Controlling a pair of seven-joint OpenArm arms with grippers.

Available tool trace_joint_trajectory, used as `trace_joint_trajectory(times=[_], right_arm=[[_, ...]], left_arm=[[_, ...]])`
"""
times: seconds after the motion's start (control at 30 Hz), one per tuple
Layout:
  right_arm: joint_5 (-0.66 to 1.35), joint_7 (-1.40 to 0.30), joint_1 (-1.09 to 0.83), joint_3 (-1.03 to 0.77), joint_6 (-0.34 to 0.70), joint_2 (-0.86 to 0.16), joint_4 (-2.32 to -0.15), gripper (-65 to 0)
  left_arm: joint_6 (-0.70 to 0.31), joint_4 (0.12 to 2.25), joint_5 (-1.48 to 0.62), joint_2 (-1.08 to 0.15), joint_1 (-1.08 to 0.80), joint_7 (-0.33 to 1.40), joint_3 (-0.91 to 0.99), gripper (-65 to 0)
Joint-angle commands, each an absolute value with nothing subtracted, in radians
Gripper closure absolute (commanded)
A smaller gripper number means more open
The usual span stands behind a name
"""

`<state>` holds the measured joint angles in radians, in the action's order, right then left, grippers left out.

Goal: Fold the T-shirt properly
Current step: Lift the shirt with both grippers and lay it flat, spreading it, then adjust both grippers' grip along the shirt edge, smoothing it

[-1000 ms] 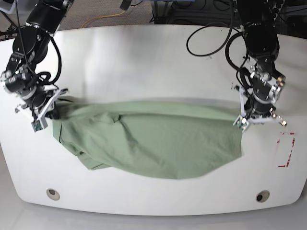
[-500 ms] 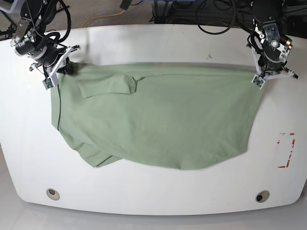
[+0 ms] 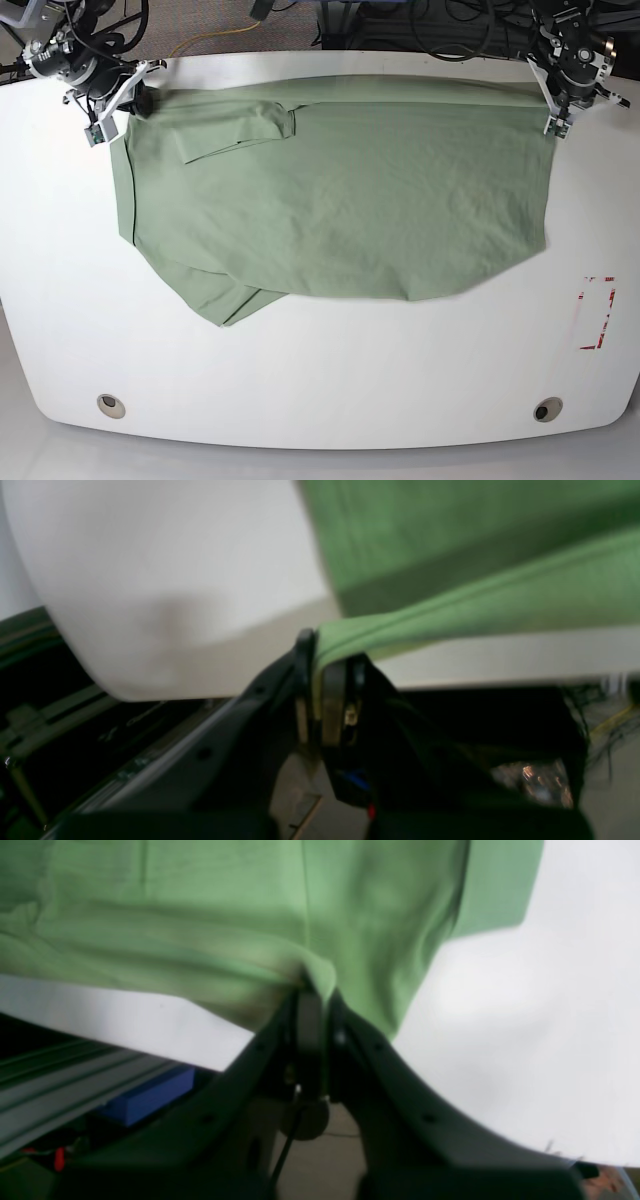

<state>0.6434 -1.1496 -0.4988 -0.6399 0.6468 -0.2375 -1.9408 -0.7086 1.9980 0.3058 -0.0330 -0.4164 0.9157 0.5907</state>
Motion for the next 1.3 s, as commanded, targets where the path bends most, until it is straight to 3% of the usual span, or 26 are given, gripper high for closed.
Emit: trace_joint_trajectory(times=[0.0, 0.43, 0.97, 1.0, 1.07, 1.2, 1.27], right_arm=[[0.665, -1.127, -0.493, -0.645, 0.648, -0.243, -1.959, 0.0], [0.654, -1.132, -0.328, -0.639, 0.674, -0.234, -1.957, 0.0], [0.654, -1.127, -0.127, -0.636, 0.68, -0.265, -1.646, 0.0], [0.654, -1.125, -0.122, -0.636, 0.677, -0.266, -1.639, -1.6], [0.654, -1.121, -0.108, -0.636, 0.674, -0.285, -1.632, -11.3], [0.641, -1.119, -0.099, -0.641, 0.674, -0.297, -1.643, -37.4], [0.618, -1.119, -0.099, -0.642, 0.674, -0.312, -1.659, -46.1]], left_arm=[[-0.698, 2.014, 0.298, -0.051, -0.398, 0.908, 0.601, 0.0], [-0.698, 1.992, 0.282, -0.074, -0.188, 0.908, 0.607, 0.0], [-0.698, 1.801, 0.282, -0.134, -0.041, 0.908, 0.492, 0.0], [-0.698, 1.785, 0.282, -0.136, -0.033, 0.908, 0.49, -1.3], [-0.698, 1.751, 0.282, -0.136, -0.025, 0.908, 0.489, -7.9], [-0.698, 1.732, 0.282, -0.166, 0.004, 0.908, 0.467, -31.8], [-0.698, 1.732, 0.28, -0.171, 0.012, 0.908, 0.456, -40.4]])
